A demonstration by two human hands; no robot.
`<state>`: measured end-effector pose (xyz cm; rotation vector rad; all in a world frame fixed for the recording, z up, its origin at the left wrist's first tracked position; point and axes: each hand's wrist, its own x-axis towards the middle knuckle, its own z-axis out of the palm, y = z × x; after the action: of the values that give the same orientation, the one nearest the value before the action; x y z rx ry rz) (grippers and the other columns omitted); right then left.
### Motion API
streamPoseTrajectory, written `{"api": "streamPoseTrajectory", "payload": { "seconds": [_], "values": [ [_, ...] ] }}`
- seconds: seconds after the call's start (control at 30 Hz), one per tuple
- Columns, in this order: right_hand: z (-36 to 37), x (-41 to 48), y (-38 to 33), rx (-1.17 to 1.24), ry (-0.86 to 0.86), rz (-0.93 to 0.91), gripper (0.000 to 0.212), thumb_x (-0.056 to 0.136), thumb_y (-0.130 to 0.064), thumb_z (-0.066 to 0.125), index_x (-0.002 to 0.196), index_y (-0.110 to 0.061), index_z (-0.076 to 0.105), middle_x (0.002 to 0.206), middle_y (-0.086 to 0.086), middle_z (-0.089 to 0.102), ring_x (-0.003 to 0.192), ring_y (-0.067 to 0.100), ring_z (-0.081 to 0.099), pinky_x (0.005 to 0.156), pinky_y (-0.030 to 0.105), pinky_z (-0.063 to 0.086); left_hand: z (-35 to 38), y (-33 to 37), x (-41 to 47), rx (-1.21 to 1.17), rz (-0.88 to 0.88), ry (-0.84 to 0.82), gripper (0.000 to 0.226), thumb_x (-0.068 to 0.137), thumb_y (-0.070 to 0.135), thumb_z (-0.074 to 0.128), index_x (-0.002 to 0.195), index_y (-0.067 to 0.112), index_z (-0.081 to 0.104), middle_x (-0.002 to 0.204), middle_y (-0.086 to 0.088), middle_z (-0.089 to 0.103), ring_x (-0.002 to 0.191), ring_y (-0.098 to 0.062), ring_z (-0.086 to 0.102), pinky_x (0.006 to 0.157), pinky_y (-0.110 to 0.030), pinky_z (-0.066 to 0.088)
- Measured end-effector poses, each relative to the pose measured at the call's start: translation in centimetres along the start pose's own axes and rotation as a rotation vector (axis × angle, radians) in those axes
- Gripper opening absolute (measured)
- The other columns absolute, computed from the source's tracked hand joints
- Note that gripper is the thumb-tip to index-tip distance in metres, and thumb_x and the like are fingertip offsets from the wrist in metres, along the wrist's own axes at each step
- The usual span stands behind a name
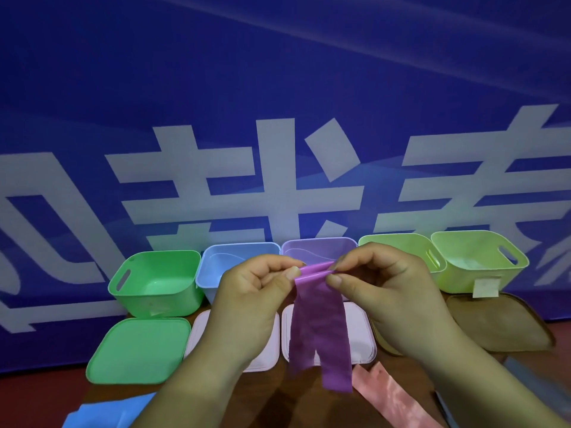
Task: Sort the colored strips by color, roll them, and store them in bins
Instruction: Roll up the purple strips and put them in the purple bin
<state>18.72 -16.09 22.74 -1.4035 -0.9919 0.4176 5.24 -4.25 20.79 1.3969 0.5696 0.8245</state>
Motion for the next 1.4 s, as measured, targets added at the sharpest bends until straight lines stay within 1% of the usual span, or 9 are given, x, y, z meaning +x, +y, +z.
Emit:
{"api": "streamPoseTrajectory", "payload": {
  "seconds": [0.1,0.23,0.6,0.83,1.03,1.17,1.3,1.37,1.4],
  "values": [
    [-0.1,0.2,0.2,-0.008,0.022,0.005,0.024,0.074,0.002,0.079,0.072,-0.021,0.071,0.072,0.006,0.07,0.064,0.022,0.062,0.062,0.023,0.052,0.3,-0.2,0.0,0.015,0.014,-0.012,0.014,0.091,0.001,0.064,0.089,0.009,0.075,0.083,-0.01,0.077,0.077,-0.022,0.074,0.071,-0.027,0.06],
    [-0.5,0.3,0.2,0.069,0.032,0.044,0.024,0.073,0.004,0.079,0.071,-0.018,0.07,0.071,0.004,0.069,0.063,0.012,0.059,0.06,0.018,0.05,0.8,-0.2,0.2,0.0,0.011,0.001,0.018,0.091,0.002,0.063,0.086,0.013,0.076,0.085,-0.01,0.076,0.079,-0.025,0.074,0.074,-0.031,0.061],
    [-1.6,0.3,0.5,-0.01,0.013,0.02,0.023,0.074,0.001,0.08,0.071,-0.02,0.07,0.07,0.005,0.069,0.061,0.015,0.057,0.059,0.023,0.05,1.5,-0.1,0.3,0.079,0.033,-0.023,0.019,0.093,0.004,0.062,0.091,0.016,0.077,0.089,-0.007,0.077,0.085,-0.026,0.074,0.083,-0.039,0.061],
    [-1.8,0.3,0.7,-0.029,0.054,0.018,0.024,0.074,0.0,0.08,0.069,-0.02,0.068,0.065,-0.004,0.067,0.056,0.007,0.054,0.057,0.018,0.048,2.1,0.0,0.2,0.108,0.057,-0.049,0.024,0.093,0.004,0.061,0.088,0.022,0.077,0.085,-0.006,0.077,0.082,-0.023,0.075,0.077,-0.029,0.06],
    [-1.8,0.1,1.4,0.047,0.075,0.074,0.025,0.076,0.0,0.079,0.076,-0.024,0.069,0.071,-0.001,0.068,0.062,0.014,0.061,0.062,0.024,0.054,2.3,-0.2,0.1,0.081,0.048,-0.052,0.022,0.092,0.004,0.063,0.087,0.021,0.077,0.083,-0.007,0.077,0.078,-0.022,0.074,0.073,-0.027,0.058],
    [-1.8,-0.2,1.9,0.082,0.078,0.136,0.026,0.079,-0.005,0.078,0.091,-0.028,0.071,0.071,0.012,0.07,0.066,0.02,0.064,0.067,0.039,0.054,2.5,-0.5,0.1,0.07,0.039,-0.054,0.023,0.091,0.005,0.063,0.086,0.023,0.077,0.081,-0.008,0.076,0.076,-0.022,0.073,0.074,-0.03,0.058],
    [-1.7,-0.1,2.2,0.152,0.098,0.151,0.025,0.079,0.001,0.076,0.094,-0.02,0.072,0.081,0.006,0.073,0.073,0.017,0.069,0.069,0.023,0.055,2.4,-1.0,0.0,0.072,0.038,-0.064,0.018,0.092,0.009,0.065,0.09,0.022,0.076,0.084,-0.008,0.076,0.08,-0.023,0.073,0.077,-0.033,0.057],
    [-1.7,0.0,2.3,0.182,0.106,0.156,0.023,0.079,0.003,0.075,0.091,-0.017,0.071,0.08,0.005,0.072,0.072,0.016,0.068,0.068,0.021,0.054,2.3,-1.0,-0.1,0.044,0.034,-0.099,0.009,0.086,0.021,0.073,0.094,0.022,0.076,0.09,-0.009,0.076,0.086,-0.026,0.073,0.08,-0.034,0.058],
    [-1.7,0.0,2.4,0.186,0.106,0.157,0.022,0.079,0.003,0.075,0.091,-0.016,0.071,0.079,0.005,0.071,0.071,0.016,0.067,0.067,0.022,0.054,2.4,-1.1,-0.2,0.035,0.031,-0.105,0.017,0.079,0.026,0.077,0.095,0.023,0.076,0.092,-0.008,0.076,0.088,-0.024,0.073,0.08,-0.031,0.058]
  ]
}}
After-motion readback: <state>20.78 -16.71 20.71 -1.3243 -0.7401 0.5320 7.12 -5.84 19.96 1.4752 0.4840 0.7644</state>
